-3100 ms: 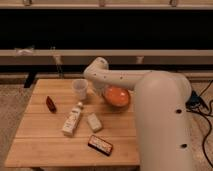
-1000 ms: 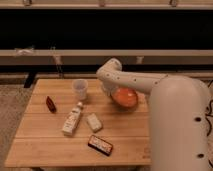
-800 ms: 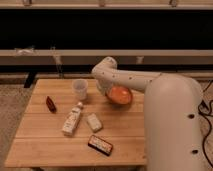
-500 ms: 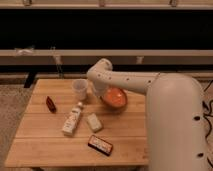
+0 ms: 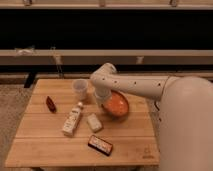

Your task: Drag the ceramic bowl in a circle

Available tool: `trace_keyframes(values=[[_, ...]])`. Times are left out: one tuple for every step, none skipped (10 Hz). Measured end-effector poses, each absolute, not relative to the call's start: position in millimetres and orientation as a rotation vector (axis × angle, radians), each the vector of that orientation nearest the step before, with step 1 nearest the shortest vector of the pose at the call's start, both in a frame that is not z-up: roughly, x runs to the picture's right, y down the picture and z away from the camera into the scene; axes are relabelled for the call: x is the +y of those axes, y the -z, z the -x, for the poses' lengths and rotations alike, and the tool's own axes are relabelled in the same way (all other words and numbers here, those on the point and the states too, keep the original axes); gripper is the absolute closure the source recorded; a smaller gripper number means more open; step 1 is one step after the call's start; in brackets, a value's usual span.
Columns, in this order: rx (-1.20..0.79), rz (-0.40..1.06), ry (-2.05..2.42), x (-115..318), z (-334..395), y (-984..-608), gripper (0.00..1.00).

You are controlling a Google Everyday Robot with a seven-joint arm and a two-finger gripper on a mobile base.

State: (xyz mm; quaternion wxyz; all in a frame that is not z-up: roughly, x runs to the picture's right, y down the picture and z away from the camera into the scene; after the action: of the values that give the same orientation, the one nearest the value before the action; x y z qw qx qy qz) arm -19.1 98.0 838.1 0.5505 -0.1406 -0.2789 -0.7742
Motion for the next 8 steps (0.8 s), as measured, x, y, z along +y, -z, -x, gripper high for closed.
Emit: trace_keyframes(values=[[-0.659,0.341,1.819,99,13,-837,0.58],[-0.653,0.351,1.808,99,7,-839,0.5],[-0.647,0.359,1.801,99,3,-841,0.42],[-0.641,0.363,1.791,98,1,-843,0.32],[-0.631,0.358,1.778,96,-3,-848,0.23],[-0.622,0.35,1.767,93,-6,-851,0.2],[-0.625,0.334,1.749,88,-7,-853,0.2],[-0.629,0.321,1.737,82,-9,-851,0.2]])
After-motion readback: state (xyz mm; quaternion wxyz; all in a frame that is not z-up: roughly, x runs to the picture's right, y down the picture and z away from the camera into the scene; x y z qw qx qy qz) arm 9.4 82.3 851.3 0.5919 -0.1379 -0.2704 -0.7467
